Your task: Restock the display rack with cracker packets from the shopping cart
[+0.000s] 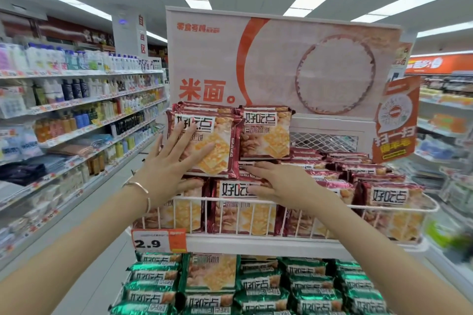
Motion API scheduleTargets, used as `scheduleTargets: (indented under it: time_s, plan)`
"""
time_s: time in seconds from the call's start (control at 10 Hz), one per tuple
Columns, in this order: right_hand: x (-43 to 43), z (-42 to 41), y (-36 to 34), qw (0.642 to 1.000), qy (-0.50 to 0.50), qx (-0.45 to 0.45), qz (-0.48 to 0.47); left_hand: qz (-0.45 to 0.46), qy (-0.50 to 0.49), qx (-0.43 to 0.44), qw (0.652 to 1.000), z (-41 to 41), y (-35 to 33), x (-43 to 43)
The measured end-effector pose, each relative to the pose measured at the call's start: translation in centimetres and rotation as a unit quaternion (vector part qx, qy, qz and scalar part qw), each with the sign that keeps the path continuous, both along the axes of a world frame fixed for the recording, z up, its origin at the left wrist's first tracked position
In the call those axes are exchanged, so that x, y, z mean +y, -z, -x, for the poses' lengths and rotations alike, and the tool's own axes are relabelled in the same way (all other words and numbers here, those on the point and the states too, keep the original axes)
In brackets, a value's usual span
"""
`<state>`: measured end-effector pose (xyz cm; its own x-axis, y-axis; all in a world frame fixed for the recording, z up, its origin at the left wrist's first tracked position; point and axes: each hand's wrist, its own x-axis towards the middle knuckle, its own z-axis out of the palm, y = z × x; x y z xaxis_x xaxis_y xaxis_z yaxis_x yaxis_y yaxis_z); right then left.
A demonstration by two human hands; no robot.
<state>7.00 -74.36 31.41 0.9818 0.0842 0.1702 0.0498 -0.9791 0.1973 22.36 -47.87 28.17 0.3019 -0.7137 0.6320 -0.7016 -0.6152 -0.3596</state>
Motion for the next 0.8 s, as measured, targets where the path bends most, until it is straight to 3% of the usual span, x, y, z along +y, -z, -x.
scheduleTargets:
  time_s: [0.1,0.2,0.3,0.4,0.6,0.7,0.8]
  plan:
    - [0.0,0.7,0.1,1.0,-0.008,-0.009,-0.024,0.002,-0.007,-0.013,1.0,1.1,-0.4,0.4]
    - [-0.8,3.3,1.3,0.987,-0.018,-0.157,-0.028,0.021,-0.004,-0.071,0.997,2.8,-0.1,0.5]
    - [-2.0,6.5,4.5,0.959,0.067,-0.274,-0.028,0.047,0.015,-0.082,0.995,3.9,1.2,0.1]
    - [-3.3,7.7,7.4,0.979,0.068,-0.192,0.014,0.022,0.011,-0.071,0.997,3.7,2.5,-0.9]
    - [-3.2,7.1,7.3,0.978,0.123,-0.164,-0.033,0.004,-0.016,-0.052,0.999,3.2,3.1,-1.7]
    - [-4.0,7.3,6.8,0.983,0.097,-0.154,-0.028,0.02,0.023,-0.042,0.999,3.3,2.8,-1.2]
    - [-4.0,8.8,5.7,0.961,0.069,-0.182,-0.196,0.143,0.065,0.032,0.987,4.3,1.6,0.4]
